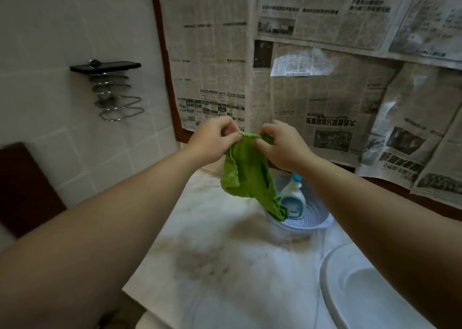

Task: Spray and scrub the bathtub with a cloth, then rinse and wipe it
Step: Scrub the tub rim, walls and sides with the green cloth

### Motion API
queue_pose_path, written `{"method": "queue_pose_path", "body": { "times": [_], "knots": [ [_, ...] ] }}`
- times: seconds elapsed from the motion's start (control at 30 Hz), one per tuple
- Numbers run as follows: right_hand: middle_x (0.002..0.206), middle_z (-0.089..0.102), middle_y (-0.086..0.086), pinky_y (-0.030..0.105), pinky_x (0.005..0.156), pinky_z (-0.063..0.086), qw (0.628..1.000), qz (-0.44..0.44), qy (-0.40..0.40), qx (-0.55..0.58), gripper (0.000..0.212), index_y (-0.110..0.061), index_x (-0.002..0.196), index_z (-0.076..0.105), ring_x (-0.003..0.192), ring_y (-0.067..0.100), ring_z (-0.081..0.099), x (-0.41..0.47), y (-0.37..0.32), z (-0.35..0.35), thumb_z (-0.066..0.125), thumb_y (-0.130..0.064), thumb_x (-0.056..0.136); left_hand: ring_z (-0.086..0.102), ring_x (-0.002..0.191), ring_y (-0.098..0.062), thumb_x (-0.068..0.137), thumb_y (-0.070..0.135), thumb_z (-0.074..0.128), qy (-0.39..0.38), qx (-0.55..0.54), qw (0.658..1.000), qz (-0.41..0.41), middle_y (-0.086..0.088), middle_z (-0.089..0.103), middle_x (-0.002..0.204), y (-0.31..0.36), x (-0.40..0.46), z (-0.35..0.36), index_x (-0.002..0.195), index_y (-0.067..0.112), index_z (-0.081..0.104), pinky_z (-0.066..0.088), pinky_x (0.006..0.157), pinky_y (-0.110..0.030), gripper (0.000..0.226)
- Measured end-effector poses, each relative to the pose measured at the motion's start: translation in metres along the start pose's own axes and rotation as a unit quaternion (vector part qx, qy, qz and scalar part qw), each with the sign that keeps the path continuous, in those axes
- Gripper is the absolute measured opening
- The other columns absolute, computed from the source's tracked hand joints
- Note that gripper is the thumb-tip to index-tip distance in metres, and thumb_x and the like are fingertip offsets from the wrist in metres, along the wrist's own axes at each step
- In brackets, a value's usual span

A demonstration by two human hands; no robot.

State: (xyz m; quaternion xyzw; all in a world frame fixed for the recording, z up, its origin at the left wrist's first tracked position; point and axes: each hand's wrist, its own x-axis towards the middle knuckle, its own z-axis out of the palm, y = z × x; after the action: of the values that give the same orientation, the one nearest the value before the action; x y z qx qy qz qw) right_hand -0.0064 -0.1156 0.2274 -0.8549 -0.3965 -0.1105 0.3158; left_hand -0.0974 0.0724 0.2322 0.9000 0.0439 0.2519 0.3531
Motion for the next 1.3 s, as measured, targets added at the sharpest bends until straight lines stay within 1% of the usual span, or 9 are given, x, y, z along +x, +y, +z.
{"method": "queue_pose_path", "body": {
  "times": [0.2,0.37,0.43,0.53,0.63,0.73,0.87,1.07,1.3],
  "knots": [
    [0.087,0.061,-0.009,0.033,0.07,0.044,0.997,-0.057,-0.044,0.033,0.018,-0.027,0.085,0.061,0.08,0.011,0.058,0.005,-0.005,-0.012,0.077,-0.031,0.09,0.06,0.077,-0.022,0.1,0.026,0.065,0.019,0.019,0.999,-0.032,-0.002,0.063,0.083,0.012,-0.011,-0.028,0.09,0.02,0.06,0.054,0.077,-0.045,0.013],
    [0.124,0.066,-0.017,0.02,0.083,0.049,0.983,-0.083,-0.066,0.149,0.029,-0.039,0.122,0.066,0.113,-0.001,0.059,0.003,-0.009,-0.025,0.07,-0.024,0.098,0.054,0.079,-0.018,0.106,0.031,0.053,0.004,-0.002,0.998,-0.066,-0.002,0.059,0.088,0.024,-0.026,-0.047,0.101,0.022,0.054,0.045,0.072,-0.038,0.011],
    [0.096,0.07,-0.024,0.021,0.075,0.047,0.982,-0.103,-0.076,0.136,0.016,-0.044,0.098,0.07,0.088,-0.007,0.062,0.003,-0.011,-0.029,0.068,-0.028,0.099,0.057,0.082,-0.016,0.107,0.032,0.054,-0.016,0.004,0.996,-0.089,-0.003,0.061,0.093,0.032,-0.033,-0.05,0.104,0.02,0.056,0.047,0.072,-0.034,0.013],
    [0.06,0.057,-0.015,0.025,0.057,0.04,0.982,-0.11,-0.091,0.123,0.031,-0.029,0.069,0.063,0.056,0.001,0.049,0.002,-0.012,-0.029,0.068,-0.034,0.099,0.059,0.077,-0.013,0.105,0.03,0.06,-0.036,0.006,0.994,-0.105,0.0,0.063,0.09,0.041,-0.039,-0.051,0.098,0.022,0.06,0.048,0.068,-0.029,0.01],
    [0.076,0.072,0.003,0.04,0.065,0.054,0.979,-0.118,-0.119,0.115,0.02,-0.014,0.088,0.07,0.069,0.017,0.066,-0.002,-0.015,-0.026,0.07,-0.031,0.098,0.059,0.077,-0.013,0.1,0.027,0.067,-0.024,0.02,0.995,-0.1,-0.003,0.064,0.089,0.044,-0.045,-0.053,0.098,0.021,0.065,0.05,0.071,-0.03,0.007],
    [0.094,0.075,0.004,0.043,0.082,0.06,0.967,-0.118,-0.186,0.126,0.014,-0.016,0.107,0.067,0.087,0.022,0.072,-0.004,-0.018,-0.026,0.073,-0.018,0.095,0.056,0.066,0.0,0.096,0.025,0.074,-0.029,0.073,0.994,-0.082,0.002,0.065,0.083,0.051,-0.054,-0.058,0.099,0.013,0.069,0.046,0.062,-0.015,0.013],
    [0.091,0.072,0.004,0.044,0.084,0.056,0.948,-0.198,-0.249,-0.022,0.008,-0.016,0.099,0.075,0.085,0.023,0.067,-0.001,-0.027,-0.026,0.069,-0.018,0.096,0.055,0.063,0.0,0.085,0.027,0.085,-0.163,0.172,0.964,-0.121,0.008,0.063,0.076,0.054,-0.067,-0.068,0.099,0.019,0.072,0.041,0.059,-0.013,0.02],
    [0.093,0.074,-0.01,0.032,0.083,0.059,0.949,-0.181,-0.254,0.051,0.011,-0.023,0.104,0.079,0.089,0.011,0.07,-0.004,-0.048,-0.023,0.069,-0.021,0.099,0.064,0.077,-0.012,0.079,0.016,0.082,-0.263,0.285,0.903,-0.185,0.014,0.068,0.078,0.023,-0.085,-0.059,0.084,0.028,0.071,0.045,0.064,-0.021,0.017],
    [0.091,0.077,-0.003,0.04,0.086,0.061,0.96,-0.133,-0.227,0.092,0.006,-0.023,0.095,0.078,0.088,0.017,0.073,0.011,-0.036,-0.032,0.073,-0.025,0.097,0.066,0.092,-0.021,0.097,0.026,0.07,-0.19,0.201,0.936,-0.217,0.002,0.071,0.091,-0.041,-0.112,-0.054,0.098,0.016,0.067,0.048,0.076,-0.031,0.01]
  ]
}}
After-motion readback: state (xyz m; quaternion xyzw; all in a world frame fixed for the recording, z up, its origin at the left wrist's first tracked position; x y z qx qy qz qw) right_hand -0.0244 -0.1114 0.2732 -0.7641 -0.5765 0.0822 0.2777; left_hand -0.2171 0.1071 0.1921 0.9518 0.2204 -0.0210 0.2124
